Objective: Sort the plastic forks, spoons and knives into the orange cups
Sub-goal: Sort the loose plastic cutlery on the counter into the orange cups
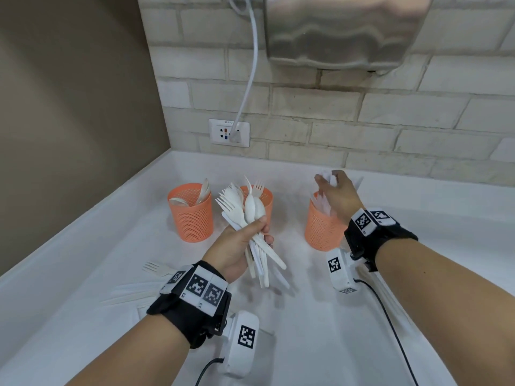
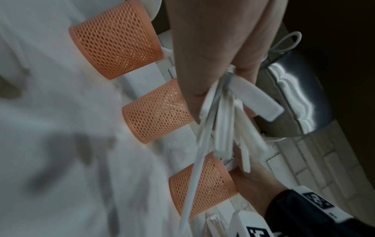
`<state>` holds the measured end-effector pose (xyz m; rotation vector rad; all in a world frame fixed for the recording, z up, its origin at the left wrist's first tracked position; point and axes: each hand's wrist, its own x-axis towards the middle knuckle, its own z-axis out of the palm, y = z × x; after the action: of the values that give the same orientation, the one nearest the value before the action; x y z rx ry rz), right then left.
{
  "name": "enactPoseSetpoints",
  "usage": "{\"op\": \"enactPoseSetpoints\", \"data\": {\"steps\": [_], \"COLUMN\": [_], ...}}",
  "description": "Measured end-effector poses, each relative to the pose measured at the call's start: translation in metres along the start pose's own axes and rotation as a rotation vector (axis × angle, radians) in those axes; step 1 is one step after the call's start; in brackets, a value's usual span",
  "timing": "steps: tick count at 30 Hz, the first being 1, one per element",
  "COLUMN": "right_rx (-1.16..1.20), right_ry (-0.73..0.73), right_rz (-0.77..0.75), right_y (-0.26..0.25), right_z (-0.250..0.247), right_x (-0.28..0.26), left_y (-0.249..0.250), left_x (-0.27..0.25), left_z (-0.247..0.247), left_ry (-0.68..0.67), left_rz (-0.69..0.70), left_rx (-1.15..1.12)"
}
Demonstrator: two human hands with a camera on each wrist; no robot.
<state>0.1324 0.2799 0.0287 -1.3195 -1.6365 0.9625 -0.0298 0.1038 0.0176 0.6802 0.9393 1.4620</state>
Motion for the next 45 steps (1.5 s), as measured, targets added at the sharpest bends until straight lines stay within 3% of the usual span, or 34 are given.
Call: {"op": "enactPoseSetpoints", "data": {"steps": [2, 4, 7, 9, 11, 15, 16, 18, 21, 24, 31, 35, 38, 42, 45], "right_rx": [-0.058, -0.091, -0.193, -0.195, -0.135, -0.203, -0.194, -0.061, 0.034, -0.136, -0.579, -0.222, -0.04, -0.137, -0.193], "right_ry": [-0.042, 0.007, 0.234, 0.242, 0.015, -0.846, -0.976, -1.082, -1.089, -1.043, -0.739, -0.611, -0.63, -0.65, -0.633], "right_rz": [-0.021, -0.103, -0.398, -0.579, -0.628, -0.192, -0.119, -0.08, -0.055, -0.021, 0.144, -0.048, -0.213, -0.341, -0.346], "right_y": [-0.007, -0.016, -0.029, -0.038, -0.046, -0.048, -0.045, -0.039, -0.033, -0.028, -0.016, -0.02, -0.039, -0.05, -0.049], "right_z": [-0.002, -0.003, -0.001, 0.007, 0.015, 0.024, 0.025, 0.029, 0.031, 0.028, 0.015, 0.023, 0.04, 0.061, 0.063], "right_x": [-0.004, -0.01, -0.021, -0.035, -0.053, -0.085, -0.091, -0.099, -0.102, -0.103, -0.099, -0.105, -0.118, -0.129, -0.126], "left_y": [0.0, 0.0, -0.002, -0.002, 0.001, 0.013, 0.016, 0.02, 0.024, 0.029, 0.032, 0.027, 0.021, 0.018, 0.019], "left_x": [0.003, 0.004, 0.007, 0.007, 0.006, 0.004, 0.004, 0.003, 0.001, -0.003, -0.003, -0.004, -0.002, -0.003, -0.007], "left_z": [-0.001, -0.002, -0.004, -0.006, -0.007, -0.007, -0.009, -0.013, -0.017, -0.02, -0.041, -0.038, -0.033, -0.024, -0.022], "left_ry": [-0.01, 0.004, 0.045, 0.063, 0.051, 0.064, 0.068, 0.07, 0.102, 0.147, 0.253, 0.25, 0.256, 0.202, 0.183], "left_rz": [-0.015, -0.023, -0.035, -0.032, -0.024, 0.004, 0.01, 0.022, 0.054, 0.092, 0.15, 0.155, 0.113, 0.055, 0.032], "left_rx": [-0.022, -0.045, -0.065, -0.097, -0.166, -0.268, -0.282, -0.248, -0.21, -0.244, -0.202, -0.104, -0.068, -0.056, -0.031]}}
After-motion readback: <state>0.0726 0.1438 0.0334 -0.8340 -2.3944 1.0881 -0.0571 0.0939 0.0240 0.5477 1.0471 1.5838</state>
